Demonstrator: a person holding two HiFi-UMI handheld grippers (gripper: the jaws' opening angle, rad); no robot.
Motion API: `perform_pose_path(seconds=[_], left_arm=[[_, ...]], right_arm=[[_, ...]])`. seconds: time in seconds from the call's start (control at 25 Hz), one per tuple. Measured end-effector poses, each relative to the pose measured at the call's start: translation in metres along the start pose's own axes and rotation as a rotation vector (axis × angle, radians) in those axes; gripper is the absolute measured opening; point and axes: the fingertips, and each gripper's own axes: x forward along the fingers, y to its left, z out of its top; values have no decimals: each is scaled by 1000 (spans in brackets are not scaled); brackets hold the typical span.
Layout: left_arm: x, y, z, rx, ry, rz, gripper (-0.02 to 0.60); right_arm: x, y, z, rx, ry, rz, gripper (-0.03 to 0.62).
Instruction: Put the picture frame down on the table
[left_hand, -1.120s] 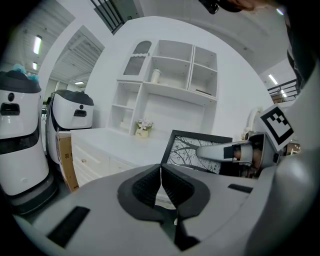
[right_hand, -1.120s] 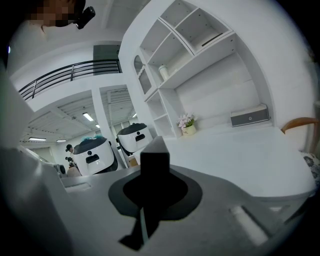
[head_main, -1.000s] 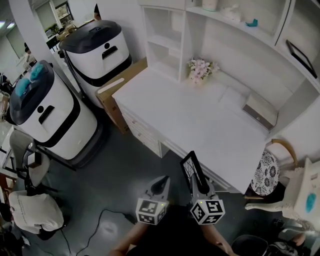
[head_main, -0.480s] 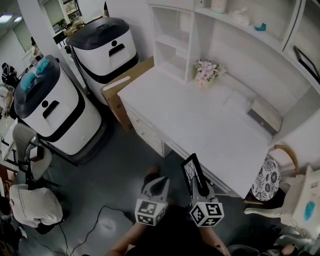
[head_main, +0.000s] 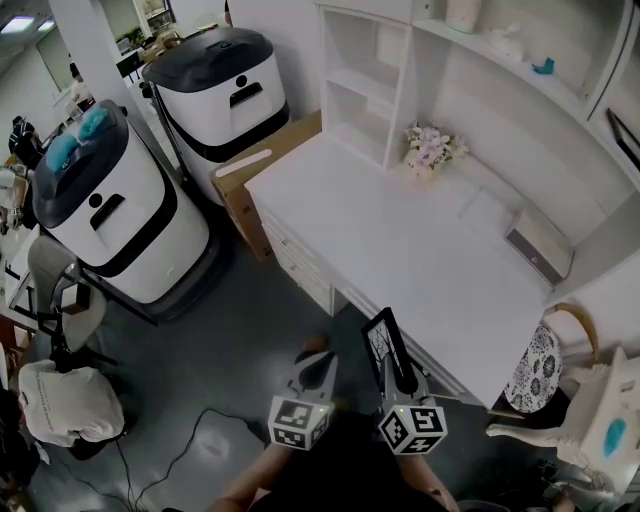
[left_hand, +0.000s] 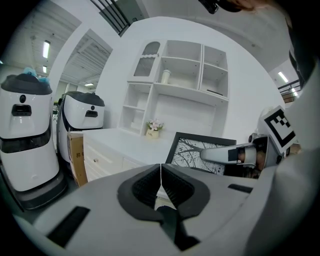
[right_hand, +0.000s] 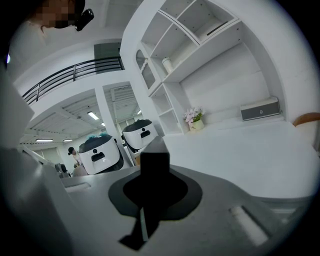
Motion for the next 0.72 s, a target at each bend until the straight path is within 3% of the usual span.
perform_pose_path(seconds=[0.72], left_arm=[[48, 43, 38, -1, 22, -13, 14]], right_arm=[[71, -1, 22, 37, 14, -6, 14]])
